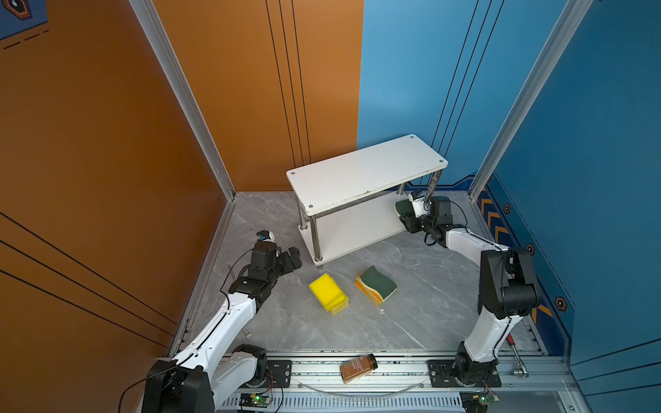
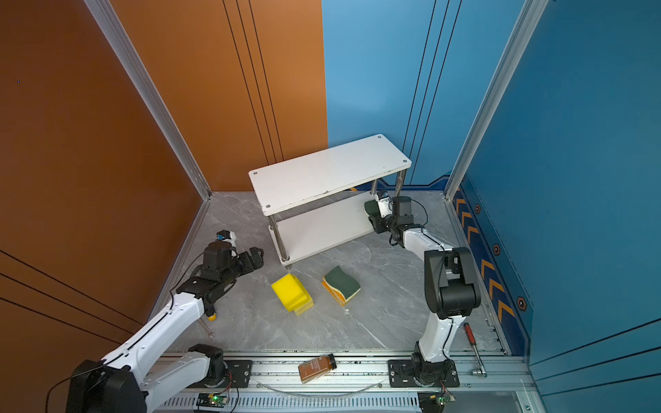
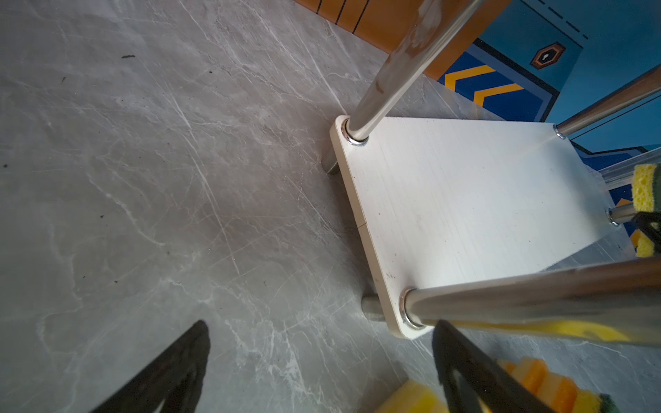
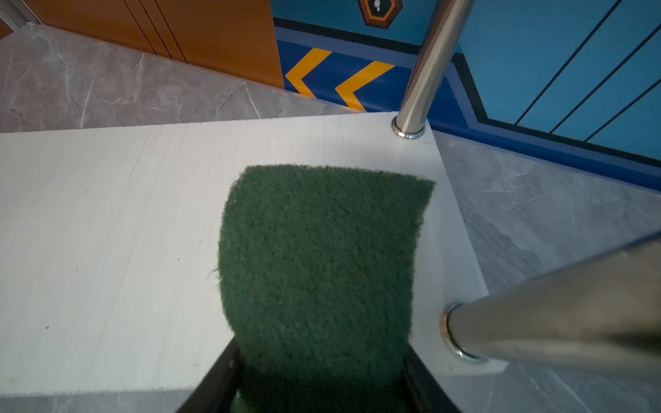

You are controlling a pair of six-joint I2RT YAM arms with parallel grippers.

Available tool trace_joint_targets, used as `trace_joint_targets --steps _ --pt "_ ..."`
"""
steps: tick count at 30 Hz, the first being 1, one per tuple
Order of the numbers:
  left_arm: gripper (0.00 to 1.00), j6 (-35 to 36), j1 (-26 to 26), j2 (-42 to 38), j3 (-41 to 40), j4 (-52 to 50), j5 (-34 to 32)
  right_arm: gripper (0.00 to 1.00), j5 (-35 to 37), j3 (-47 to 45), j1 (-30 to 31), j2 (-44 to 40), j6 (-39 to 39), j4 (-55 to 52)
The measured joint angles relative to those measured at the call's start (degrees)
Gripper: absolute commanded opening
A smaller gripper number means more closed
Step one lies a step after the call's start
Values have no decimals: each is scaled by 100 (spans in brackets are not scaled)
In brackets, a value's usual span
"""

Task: Arrange cleaning sponges on a shelf
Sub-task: Place the cleaning sponge at the shelf.

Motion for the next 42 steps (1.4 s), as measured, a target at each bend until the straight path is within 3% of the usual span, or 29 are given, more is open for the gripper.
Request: trace_joint_targets --steps 11,27,42 --pt "98 0 0 -105 0 -85 0 52 0 811 13 673 -164 -118" --pt "98 2 42 -114 0 -81 2 56 249 1060 109 1032 -459 -494" --pt "98 22 114 2 0 -57 15 66 374 1189 111 1204 -678 -573"
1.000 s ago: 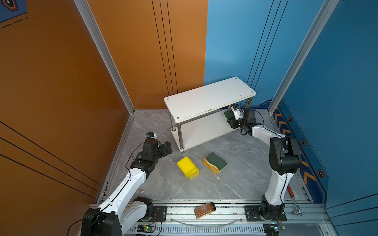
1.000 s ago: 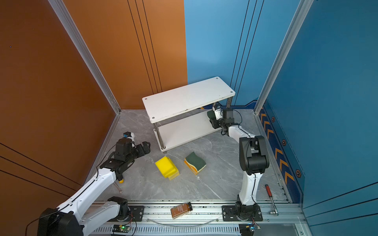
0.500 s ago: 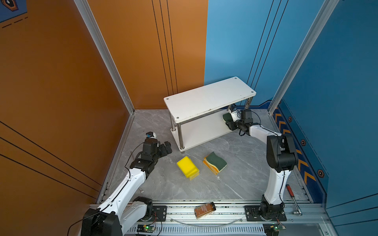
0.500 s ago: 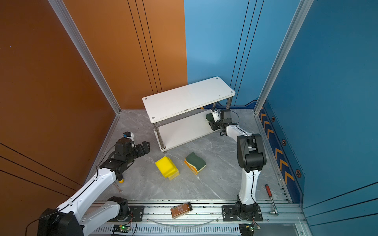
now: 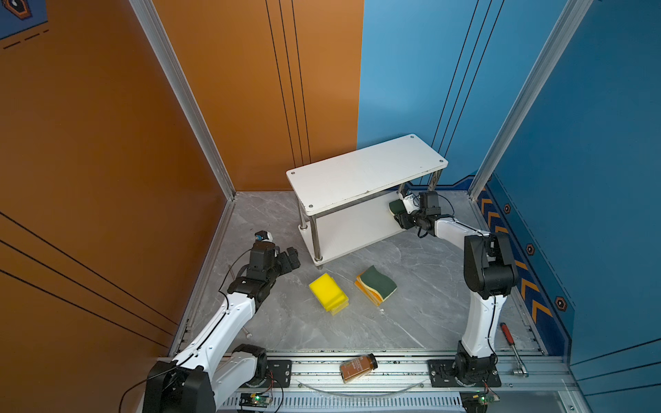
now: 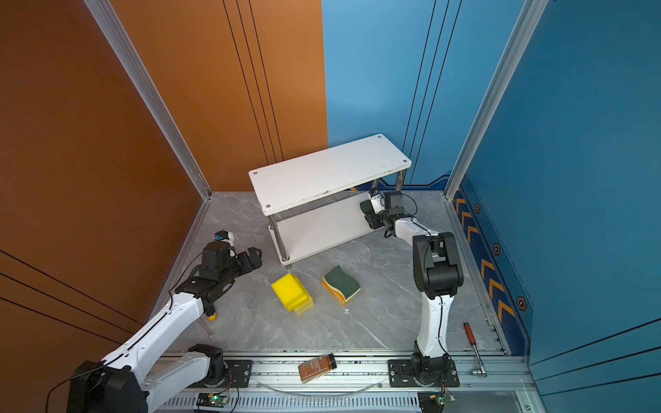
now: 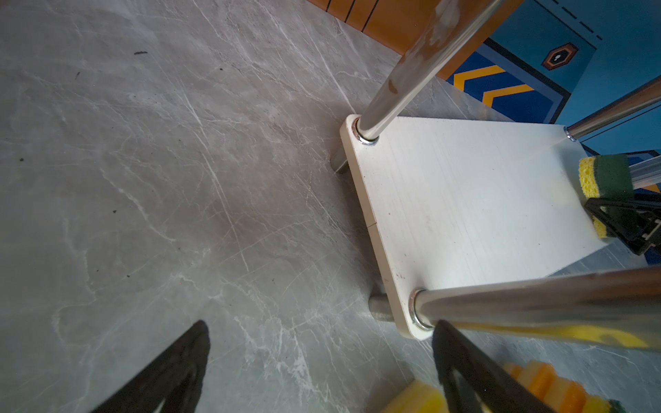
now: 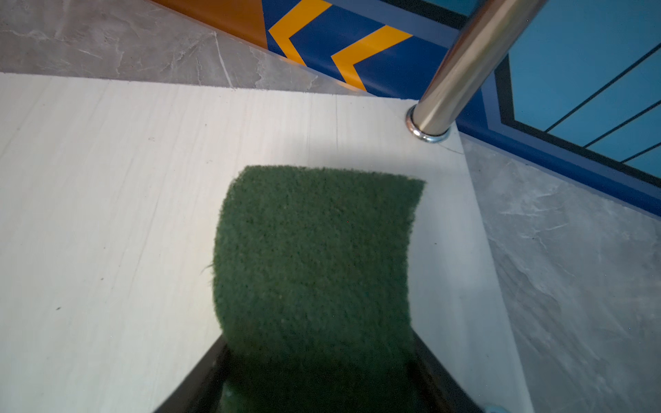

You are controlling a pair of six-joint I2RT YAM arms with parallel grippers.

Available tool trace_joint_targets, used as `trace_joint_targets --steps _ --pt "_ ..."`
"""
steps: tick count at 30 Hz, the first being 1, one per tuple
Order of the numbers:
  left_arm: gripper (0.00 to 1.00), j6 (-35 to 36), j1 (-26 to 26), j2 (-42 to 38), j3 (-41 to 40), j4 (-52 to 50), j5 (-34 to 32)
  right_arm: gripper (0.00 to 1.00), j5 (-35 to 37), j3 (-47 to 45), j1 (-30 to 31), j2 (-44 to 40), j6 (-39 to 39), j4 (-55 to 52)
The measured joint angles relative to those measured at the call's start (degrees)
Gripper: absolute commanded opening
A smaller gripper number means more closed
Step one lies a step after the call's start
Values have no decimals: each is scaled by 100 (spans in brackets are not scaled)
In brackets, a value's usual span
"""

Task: Arrange cleaning sponges on a shelf
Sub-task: Place the cleaning sponge at the shelf.

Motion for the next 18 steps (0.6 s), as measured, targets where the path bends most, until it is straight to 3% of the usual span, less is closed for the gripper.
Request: trace_joint_targets --steps 18 --pt "98 2 4 7 0 17 0 82 291 138 74 129 -155 120"
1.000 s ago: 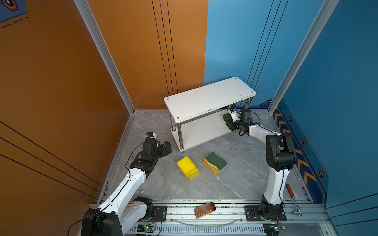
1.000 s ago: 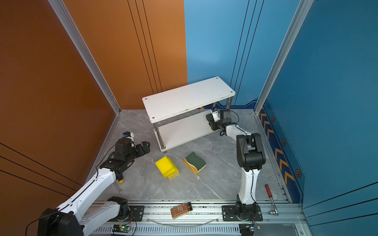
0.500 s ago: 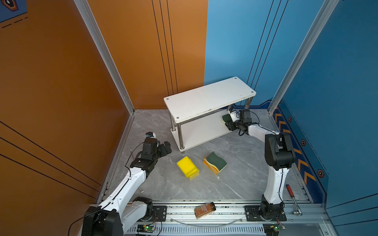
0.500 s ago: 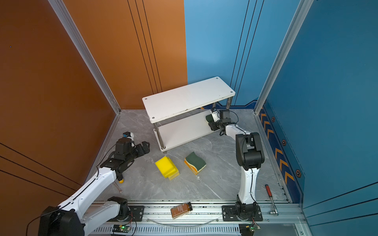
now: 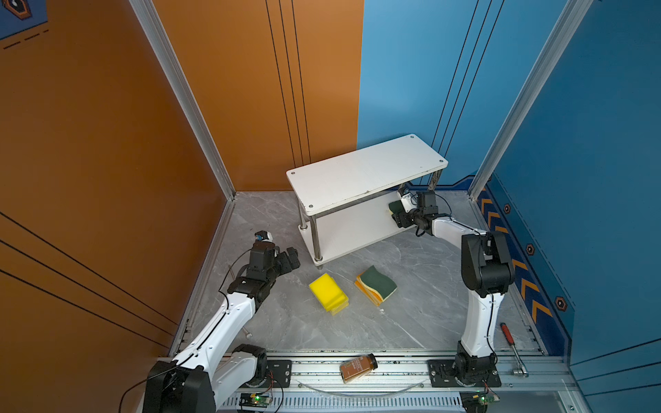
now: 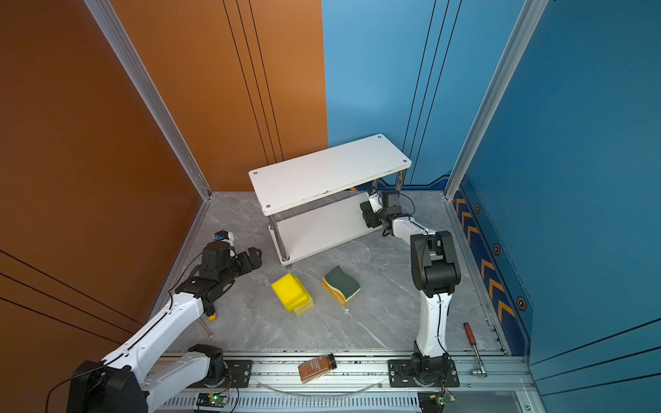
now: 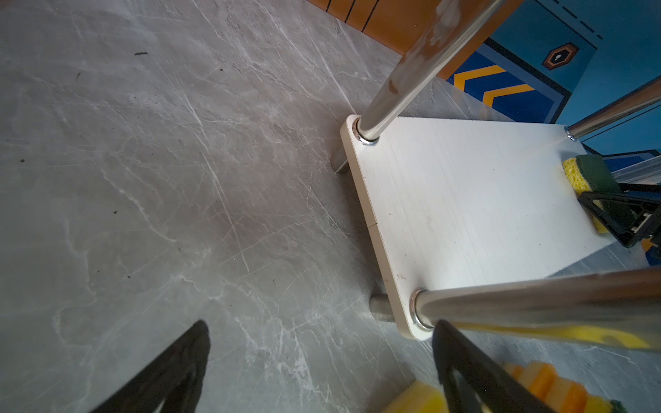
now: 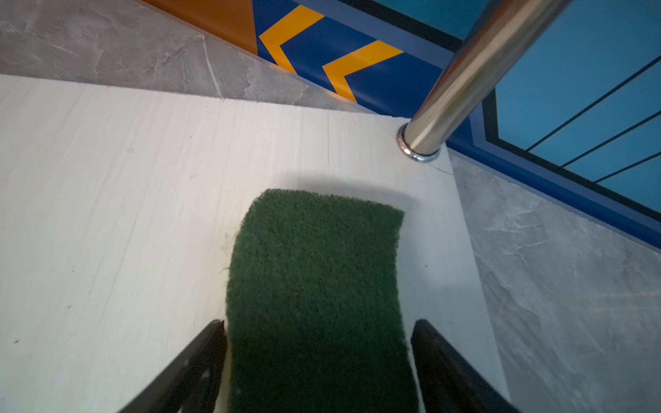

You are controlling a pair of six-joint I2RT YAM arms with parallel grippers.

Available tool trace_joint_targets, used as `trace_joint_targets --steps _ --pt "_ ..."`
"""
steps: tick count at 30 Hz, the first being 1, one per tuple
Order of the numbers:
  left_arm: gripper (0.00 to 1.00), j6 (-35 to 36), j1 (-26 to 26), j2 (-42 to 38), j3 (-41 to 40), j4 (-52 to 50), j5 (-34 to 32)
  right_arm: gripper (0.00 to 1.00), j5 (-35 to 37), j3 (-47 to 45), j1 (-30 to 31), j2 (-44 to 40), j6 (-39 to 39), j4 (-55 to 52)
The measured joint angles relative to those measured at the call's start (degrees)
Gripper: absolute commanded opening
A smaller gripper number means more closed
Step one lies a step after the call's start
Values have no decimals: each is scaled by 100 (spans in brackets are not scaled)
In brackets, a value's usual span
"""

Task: Arrange cleaning sponges on a shelf
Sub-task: Place the cleaning sponge at the shelf.

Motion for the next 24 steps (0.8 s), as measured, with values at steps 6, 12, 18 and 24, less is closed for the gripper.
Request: trace_joint_targets --steps 6,12,18,24 --pt "98 0 2 11 0 0 0 85 101 -50 26 -50 -39 37" --pt "98 0 7 11 0 0 24 88 201 -275 15 -264 -90 -2" --pt "98 0 7 20 0 4 46 91 238 -557 -48 -697 -131 -129" --pt "98 0 7 70 0 7 98 99 236 -820 -57 -1436 -138 -382"
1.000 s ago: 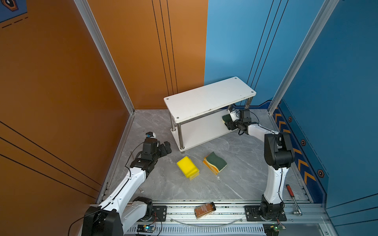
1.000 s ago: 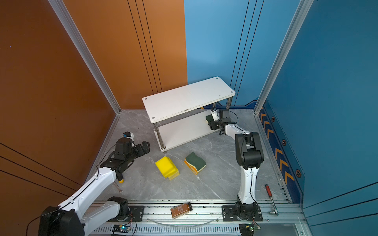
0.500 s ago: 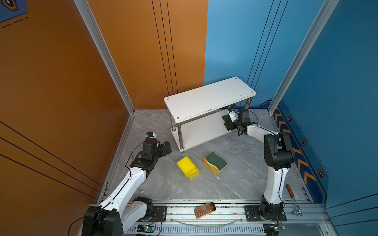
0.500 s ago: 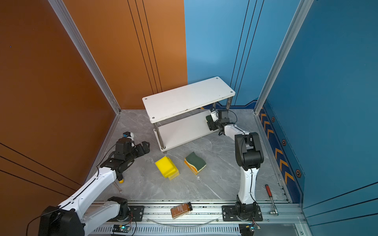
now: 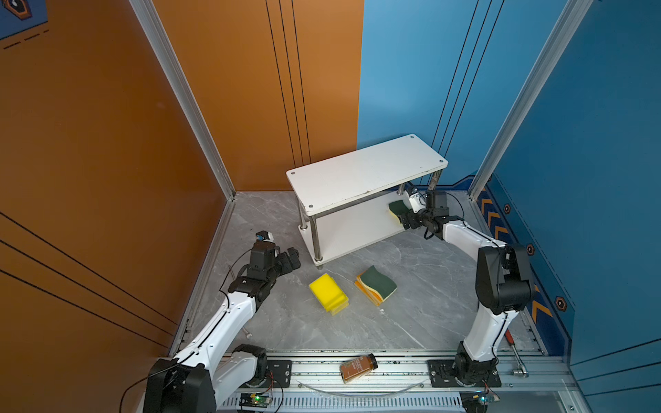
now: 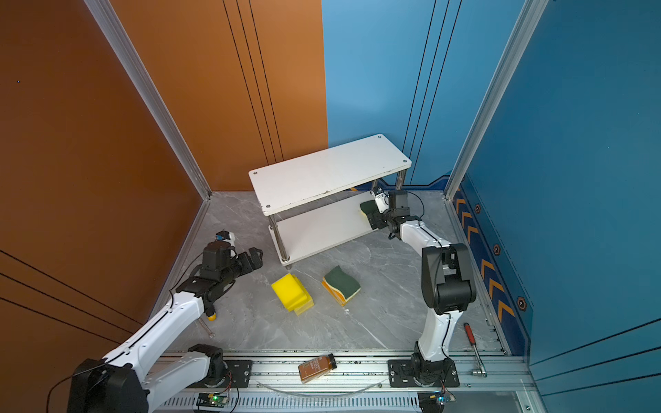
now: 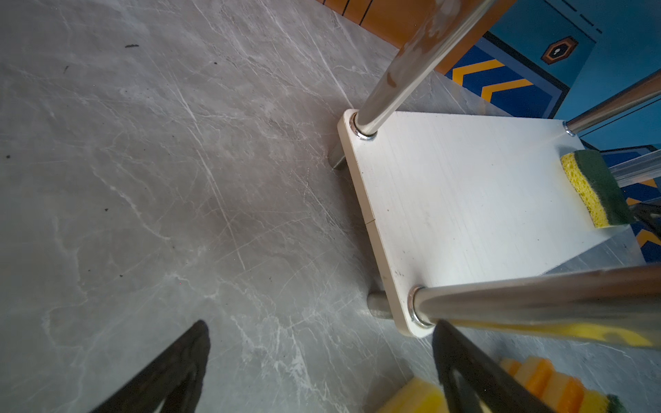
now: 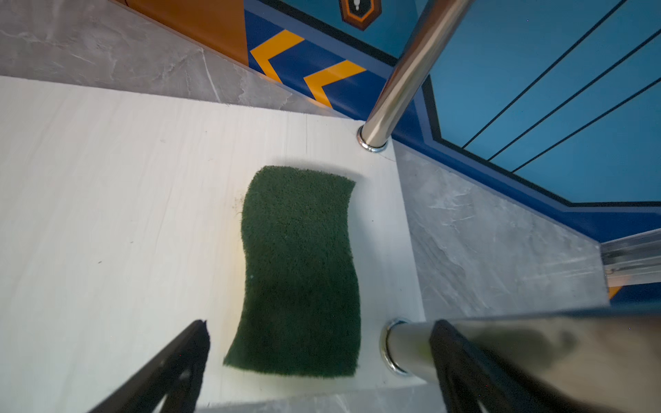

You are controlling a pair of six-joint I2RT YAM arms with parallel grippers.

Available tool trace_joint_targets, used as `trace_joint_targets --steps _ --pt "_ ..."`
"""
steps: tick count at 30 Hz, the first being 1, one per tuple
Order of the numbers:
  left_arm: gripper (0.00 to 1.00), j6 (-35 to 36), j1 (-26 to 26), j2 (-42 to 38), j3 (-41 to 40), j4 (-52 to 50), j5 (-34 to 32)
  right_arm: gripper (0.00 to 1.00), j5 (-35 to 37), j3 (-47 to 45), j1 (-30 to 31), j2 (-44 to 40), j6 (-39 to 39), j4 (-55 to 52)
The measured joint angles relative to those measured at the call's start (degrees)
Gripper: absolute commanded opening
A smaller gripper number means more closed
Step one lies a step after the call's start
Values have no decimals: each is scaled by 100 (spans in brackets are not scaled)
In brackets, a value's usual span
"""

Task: Arrange cleaning sponges on a shelf
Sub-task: Place the cleaning sponge at the shelf, then pick up a cleaning sponge from several cleaning sponges.

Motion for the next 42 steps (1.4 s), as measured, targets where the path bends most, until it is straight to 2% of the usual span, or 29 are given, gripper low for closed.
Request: trace_joint_targets --steps 8,13,20,28,36,42 --pt "98 -2 0 39 0 61 9 100 -345 -245 321 -1357 118 -1062" --pt "98 -2 0 118 -2 177 35 100 -629 -400 852 -2050 461 -1869" --pt "98 4 0 295 -2 280 127 100 -820 -1158 1786 -2782 935 -2741" --pt "98 17 26 315 -2 297 157 100 -754 -1971 2581 -3032 1362 -3088" --pt "98 15 26 247 -2 295 157 100 -750 -2210 2754 -3073 1423 -3082" --pt "98 -2 26 234 -4 293 157 100 -463 -2258 2973 -2970 1423 -2957"
